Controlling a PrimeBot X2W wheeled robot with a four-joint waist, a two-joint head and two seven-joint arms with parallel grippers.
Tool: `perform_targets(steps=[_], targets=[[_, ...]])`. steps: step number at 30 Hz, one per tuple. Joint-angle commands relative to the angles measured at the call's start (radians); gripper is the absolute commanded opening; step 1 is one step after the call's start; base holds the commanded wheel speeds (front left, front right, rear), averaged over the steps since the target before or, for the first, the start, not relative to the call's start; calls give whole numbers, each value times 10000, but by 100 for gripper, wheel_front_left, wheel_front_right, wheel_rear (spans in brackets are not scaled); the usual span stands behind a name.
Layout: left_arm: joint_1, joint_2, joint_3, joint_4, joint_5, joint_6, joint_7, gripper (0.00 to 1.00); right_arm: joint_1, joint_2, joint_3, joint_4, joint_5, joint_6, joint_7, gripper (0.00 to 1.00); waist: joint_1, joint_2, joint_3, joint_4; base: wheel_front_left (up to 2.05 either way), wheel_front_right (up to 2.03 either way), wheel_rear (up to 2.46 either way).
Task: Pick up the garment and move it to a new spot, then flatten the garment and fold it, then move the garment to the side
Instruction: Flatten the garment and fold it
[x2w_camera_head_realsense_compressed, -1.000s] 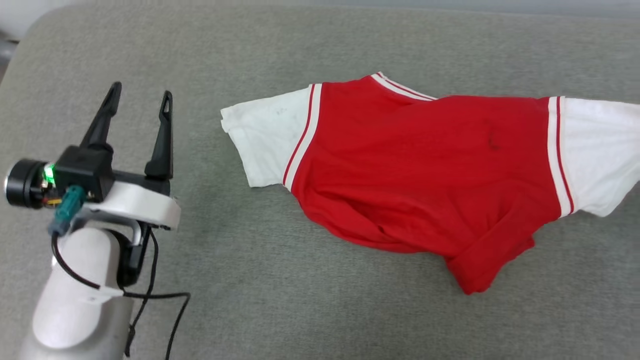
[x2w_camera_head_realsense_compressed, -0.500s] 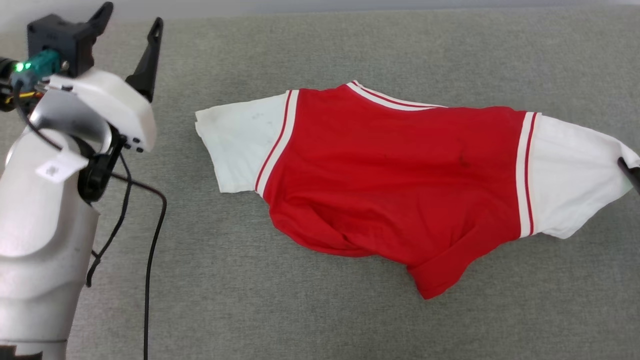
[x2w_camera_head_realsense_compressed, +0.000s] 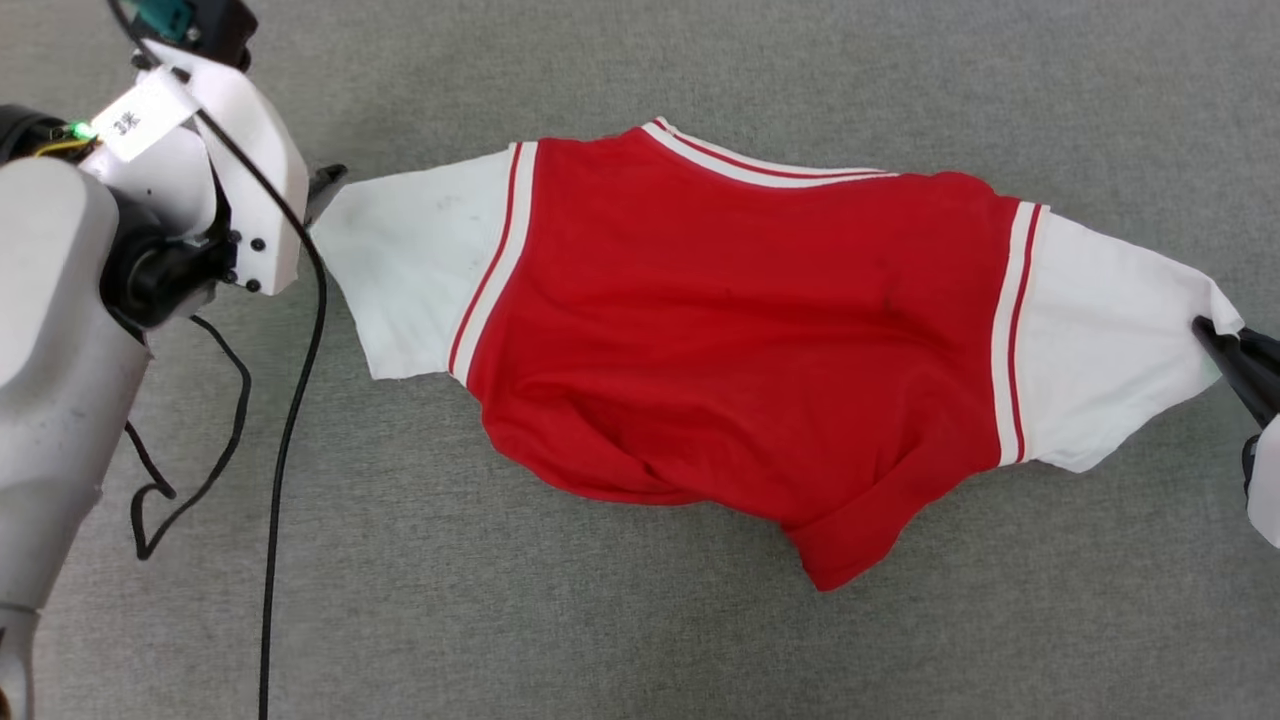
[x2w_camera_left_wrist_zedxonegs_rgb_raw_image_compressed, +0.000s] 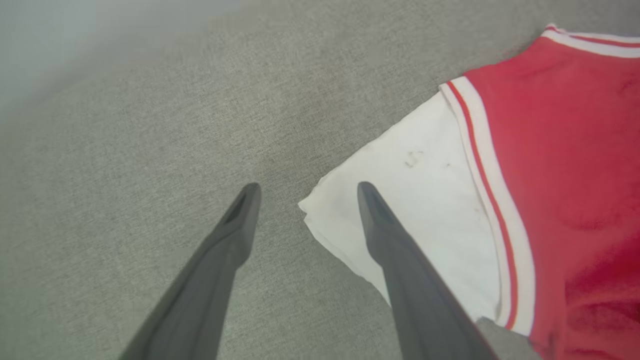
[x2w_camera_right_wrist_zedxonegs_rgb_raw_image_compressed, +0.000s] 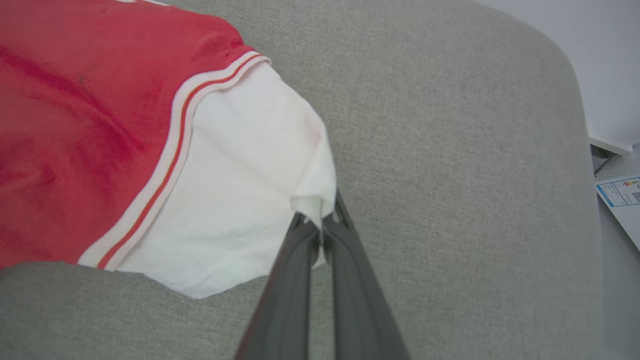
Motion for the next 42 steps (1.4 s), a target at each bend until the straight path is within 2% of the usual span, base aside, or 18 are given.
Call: perform_targets(steps=[1,3,10,17,18,19,20,25,31,34,38,42], targets=[[-246,79,-175,42,-91,-5,253,100,-212,49,52,-49,-33,-14,-24,0,0,0,176,-94,0,0,0],[-502,181,-544,155,-318,-5,835,100,-330,76,119,-53,-36,-14,-46,0,0,0,332,-157,0,0,0],[-1230,405,-1586,361,-686,-6,1912,100,-785,115,483,50,31,-14,-154,0,0,0,886,-370,0,0,0],[-940,621,-2734,711,-1102,-5,2756,100,-1070,47,732,253,76,-14,-334,0,0,0,1117,-441,0,0,0],[-866,640,-2856,717,-1218,-6,2790,57,-1091,37,754,277,90,-14,-337,0,0,0,1119,-435,0,0,0],[-799,641,-2960,708,-1343,-9,2780,6,-1101,24,770,309,96,-14,-349,0,0,0,1116,-422,0,0,0],[-743,649,-3062,697,-1425,-16,2744,0,-1105,17,784,340,93,-14,-374,0,0,0,1099,-403,0,0,0],[-886,783,-3259,530,-1530,-7,1799,0,-1246,-38,826,432,87,-14,-519,0,0,0,778,-229,0,0,0],[-1108,1145,-3647,-250,-774,-7,-1029,0,-1408,-113,867,602,27,-14,-793,0,0,0,-20,41,0,0,0],[-966,1159,-3542,-468,-565,-7,-2330,0,-1412,-99,642,759,-124,-14,-1089,0,0,0,-495,272,0,0,0],[-786,1208,-3261,-884,-316,233,-3754,0,-1392,72,331,886,-353,-14,-1408,0,0,0,-1057,527,0,0,0],[-653,1306,-3137,-1348,-122,476,-4469,0,-1494,102,157,864,-580,-14,-1572,0,0,0,-1442,668,0,0,0]])
